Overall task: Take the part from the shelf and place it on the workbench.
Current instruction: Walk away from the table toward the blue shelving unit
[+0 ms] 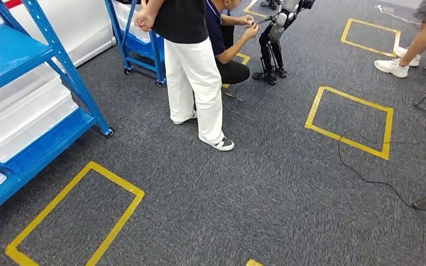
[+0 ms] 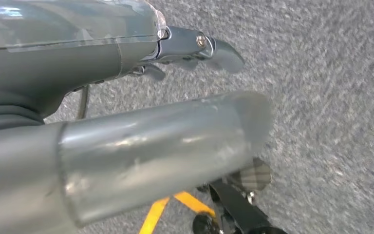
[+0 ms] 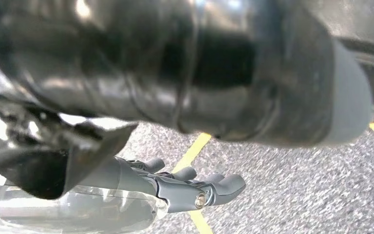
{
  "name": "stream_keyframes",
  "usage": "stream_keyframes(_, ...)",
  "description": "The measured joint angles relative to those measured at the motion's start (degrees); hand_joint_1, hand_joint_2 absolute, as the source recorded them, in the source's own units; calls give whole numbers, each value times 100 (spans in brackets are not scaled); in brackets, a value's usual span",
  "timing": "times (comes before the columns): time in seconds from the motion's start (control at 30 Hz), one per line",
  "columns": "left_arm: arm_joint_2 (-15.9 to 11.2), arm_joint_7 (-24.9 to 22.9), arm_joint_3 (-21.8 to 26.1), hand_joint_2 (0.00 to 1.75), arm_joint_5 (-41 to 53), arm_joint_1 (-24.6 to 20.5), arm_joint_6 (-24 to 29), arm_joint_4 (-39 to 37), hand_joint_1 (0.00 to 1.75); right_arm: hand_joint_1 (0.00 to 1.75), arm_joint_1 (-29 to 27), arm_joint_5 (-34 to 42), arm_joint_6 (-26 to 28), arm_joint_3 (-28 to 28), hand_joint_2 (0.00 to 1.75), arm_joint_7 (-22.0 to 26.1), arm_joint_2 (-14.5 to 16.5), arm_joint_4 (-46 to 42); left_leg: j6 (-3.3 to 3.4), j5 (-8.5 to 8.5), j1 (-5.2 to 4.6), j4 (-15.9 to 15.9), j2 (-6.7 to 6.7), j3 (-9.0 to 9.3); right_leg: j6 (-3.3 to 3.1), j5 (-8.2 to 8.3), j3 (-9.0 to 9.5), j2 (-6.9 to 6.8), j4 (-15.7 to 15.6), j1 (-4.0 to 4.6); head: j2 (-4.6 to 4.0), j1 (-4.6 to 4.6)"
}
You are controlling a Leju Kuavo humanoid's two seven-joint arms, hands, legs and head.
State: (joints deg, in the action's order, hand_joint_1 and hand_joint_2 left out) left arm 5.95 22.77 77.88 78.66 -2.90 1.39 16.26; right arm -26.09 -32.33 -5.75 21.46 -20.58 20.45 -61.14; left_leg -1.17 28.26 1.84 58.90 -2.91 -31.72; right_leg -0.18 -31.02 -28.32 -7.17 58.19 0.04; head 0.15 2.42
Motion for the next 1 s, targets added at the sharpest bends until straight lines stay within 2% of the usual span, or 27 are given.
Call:
stream_keyframes(0.03, -5, 0, 0, 0, 0, 1, 1, 0, 0, 0, 10, 0, 0, -1, 0, 2, 0, 1, 47, -13, 3, -12, 50, -4, 33, -53, 2, 65, 39, -20, 0, 1)
stream_keyframes(0.07, -9, 0, 1, 0, 1, -1, 2, 0, 0, 0, 13, -1, 0, -1, 0, 9, 0, 2, 91, -33, 8, -26, 107, -8, 59, -170, -40, 199, 163, -42, 0, 1)
stream_keyframes(0.13, -14, 0, 1, 0, 8, -13, 7, 1, 0, 0, 14, 2, 15, 1, 0, 20, 0, 7, 159, -71, 0, -40, 223, -36, 91, -567, -292, 546, 746, -72, 0, 2)
stream_keyframes(0.17, -21, 0, 1, 0, 17, -19, 10, 2, 0, 0, 18, 20, 59, 1, 0, 13, 0, 15, 180, -83, -16, -39, 288, -56, 89, -758, -472, 636, 1129, -75, 0, 1)
stream_keyframes(0.2, -31, 0, 0, 0, 30, -20, 13, 6, 0, 0, 30, 52, 124, -7, 0, 1, -1, 32, 192, -91, -31, -38, 361, -71, 82, -861, -620, 672, 1436, -75, 0, 1)
stream_keyframes(0.23, -46, 0, 0, 0, 41, -18, 15, 14, 0, 0, 46, 86, 195, -23, 0, -7, -1, 59, 198, -97, -44, -37, 437, -78, 67, -850, -696, 687, 1577, -74, 0, 1)
stream_keyframes(0.27, -61, 1, 0, 0, 52, -15, 13, 24, 0, 0, 67, 107, 234, -45, 0, 5, -1, 90, 198, -101, -53, -36, 520, -77, 43, -721, -673, 703, 1503, -73, 0, 1)
stream_keyframes(0.3, -74, 2, -1, 0, 61, -13, 6, 44, 0, 0, 85, 92, 207, -60, 0, 49, -1, 117, 194, -105, -57, -36, 603, -70, 14, -502, -550, 749, 1214, -72, 0, 1)
stream_keyframes(0.37, -87, 6, -3, 0, 66, -17, -26, 121, 0, 0, 124, -26, -3, -11, 0, 185, -2, 157, 165, -120, -58, -34, 756, -68, -45, -115, -228, 1015, 456, -68, 0, 1)
stream_keyframes(0.4, -97, 9, -5, 0, 68, -21, -49, 184, 0, 0, 146, -91, -126, 49, 0, 250, -3, 179, 135, -135, -54, -35, 826, -79, -62, -17, -126, 1129, 204, -62, 0, 1)
stream_keyframes(0.43, -108, 11, -6, 0, 68, -20, -74, 250, 0, 0, 176, -139, -225, 113, 0, 302, -3, 205, 100, -153, -46, -38, 888, -96, -72, 7, -86, 1199, 87, -50, 0, 1)
stream_keyframes(0.47, -125, 13, -7, 0, 68, -14, -99, 315, 0, 0, 204, -169, -289, 166, 0, 336, -3, 236, 58, -176, -38, -51, 951, -111, -79, 11, -84, 1181, 73, -33, 0, 1)
stream_keyframes(0.5, -147, 13, -7, 0, 67, 0, -120, 378, 0, 0, 227, -184, -324, 204, 0, 361, -3, 265, 16, -195, -28, -67, 1003, -129, -103, 32, -81, 1107, 48, -35, 0, 1)
stream_keyframes(0.53, -163, 13, -7, 0, 66, 18, -139, 428, 0, 0, 249, -187, -338, 226, 0, 372, -2, 291, -11, -184, -24, -51, 948, -152, -137, 60, -73, 1037, 10, -39, 0, 1)
stream_keyframes(0.57, -179, 13, -7, 0, 65, 28, -155, 474, 0, 0, 261, -184, -340, 242, 0, 377, 0, 320, -28, -117, -31, 29, 827, -203, -181, 91, -67, 963, -31, -44, 0, -1)
stream_keyframes(0.63, -199, 14, -7, 0, 63, 19, -181, 543, 0, 0, 272, -170, -335, 257, 0, 369, 4, 373, -38, 209, -45, 521, 491, -435, -250, 133, -75, 789, -83, -37, 0, -2)
stream_keyframes(0.7, -205, 23, -8, 0, 66, 0, -215, 587, 0, 0, 270, -166, -335, 273, 0, 349, 5, 413, -63, 561, -49, 1237, 367, -734, -271, 134, -101, 595, -79, -5, 0, -2)
stream_keyframes(0.73, -205, 29, -8, 0, 70, 5, -230, 597, 0, 0, 270, -166, -335, 282, 0, 342, 5, 426, -74, 621, -49, 1440, 349, -793, -274, 131, -110, 503, -74, 8, 0, -1)
stream_keyframes(0.77, -203, 33, -9, 0, 78, 19, -242, 602, 0, 0, 271, -166, -337, 290, 0, 335, 5, 432, -79, 573, -49, 1427, 329, -738, -275, 129, -116, 418, -67, 18, 0, -1)
stream_keyframes(0.8, -202, 35, -9, 0, 87, 34, -250, 604, 0, 0, 272, -166, -338, 296, 0, 329, 5, 436, -76, 437, -51, 1182, 292, -563, -273, 123, -118, 343, -56, 25, 0, -1)
stream_keyframes(0.87, -203, 40, -10, 0, 105, 44, -255, 611, 0, 0, 275, -167, -339, 307, 0, 315, 5, 440, -39, 148, -71, 377, 117, -64, -251, 100, -116, 206, -21, 44, 0, -1)
stream_keyframes(0.9, -203, 44, -13, 0, 109, 40, -256, 617, 0, 0, 276, -168, -339, 311, 0, 308, 5, 442, -6, 70, -90, 78, 39, 100, -229, 85, -114, 152, -3, 53, 0, -1)
stream_keyframes(0.93, -203, 49, -18, 0, 111, 41, -257, 623, 0, 0, 278, -169, -339, 317, 0, 302, 5, 442, 30, 45, -109, -88, -6, 179, -204, 74, -110, 105, 11, 60, 0, -1)
stream_keyframes(1.0, -205, 55, -26, 0, 112, 63, -259, 638, 0, 0, 284, -172, -339, 328, 0, 290, 5, 442, 95, 32, -130, -140, 51, 164, -149, 75, -91, 31, 11, 60, 0, -1)
